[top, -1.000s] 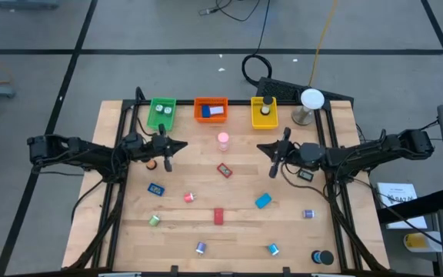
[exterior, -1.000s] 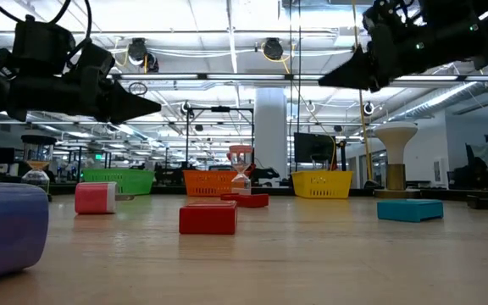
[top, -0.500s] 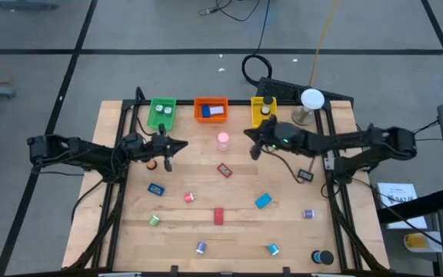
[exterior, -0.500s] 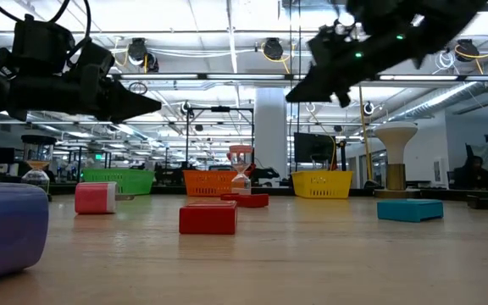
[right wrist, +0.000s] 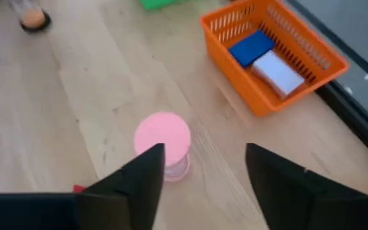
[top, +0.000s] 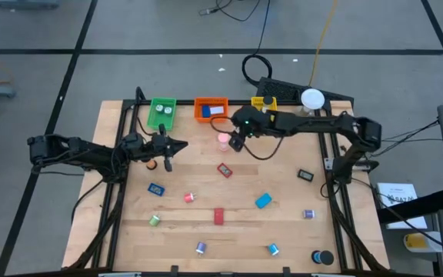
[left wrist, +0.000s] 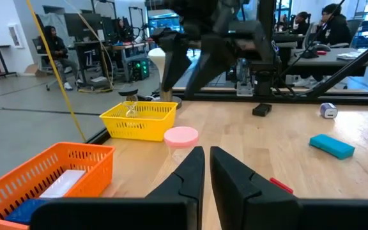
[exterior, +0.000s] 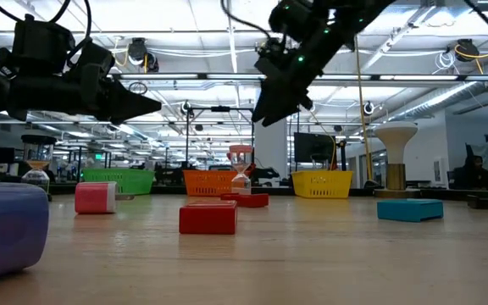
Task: Pick & Place Office items
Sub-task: Put the pink hourglass into the yellow bin
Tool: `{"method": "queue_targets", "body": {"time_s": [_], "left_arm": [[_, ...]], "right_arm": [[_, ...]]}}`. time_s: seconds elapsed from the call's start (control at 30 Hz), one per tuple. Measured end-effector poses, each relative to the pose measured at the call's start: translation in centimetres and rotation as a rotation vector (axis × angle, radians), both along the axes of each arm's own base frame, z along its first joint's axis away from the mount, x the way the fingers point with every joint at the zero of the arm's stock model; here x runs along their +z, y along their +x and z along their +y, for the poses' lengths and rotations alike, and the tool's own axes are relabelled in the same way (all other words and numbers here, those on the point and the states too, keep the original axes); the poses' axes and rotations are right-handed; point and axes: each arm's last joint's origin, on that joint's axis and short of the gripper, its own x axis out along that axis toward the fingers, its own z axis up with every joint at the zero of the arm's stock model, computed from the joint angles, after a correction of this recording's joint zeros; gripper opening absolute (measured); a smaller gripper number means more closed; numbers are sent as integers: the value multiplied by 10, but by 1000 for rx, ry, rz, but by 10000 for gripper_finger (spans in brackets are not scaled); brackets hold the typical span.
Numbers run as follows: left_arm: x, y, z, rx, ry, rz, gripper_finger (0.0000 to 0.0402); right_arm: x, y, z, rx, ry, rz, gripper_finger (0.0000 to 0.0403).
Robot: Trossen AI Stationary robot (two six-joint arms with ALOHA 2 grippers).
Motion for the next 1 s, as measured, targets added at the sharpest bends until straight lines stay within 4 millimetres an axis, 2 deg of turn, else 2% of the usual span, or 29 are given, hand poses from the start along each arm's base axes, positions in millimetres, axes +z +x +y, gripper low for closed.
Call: {"method": "queue_targets", "body": {"time_s": [0.23, 0.4, 0.63, 1.0], "left_arm": [[0, 0, 0, 0, 0, 1, 33], [0, 0, 0, 0, 0, 2, 33], [0, 0, 0, 0, -1, 1, 33], [0, 0, 0, 0, -7, 5, 33]], "right_arm": [[-8, 12, 0, 56, -5, 17, 290], [-14, 18, 3, 110, 8, 1, 320], [-30, 30, 0, 126, -17, -1, 333], [-50, 39, -3, 134, -53, 28, 325]]}}
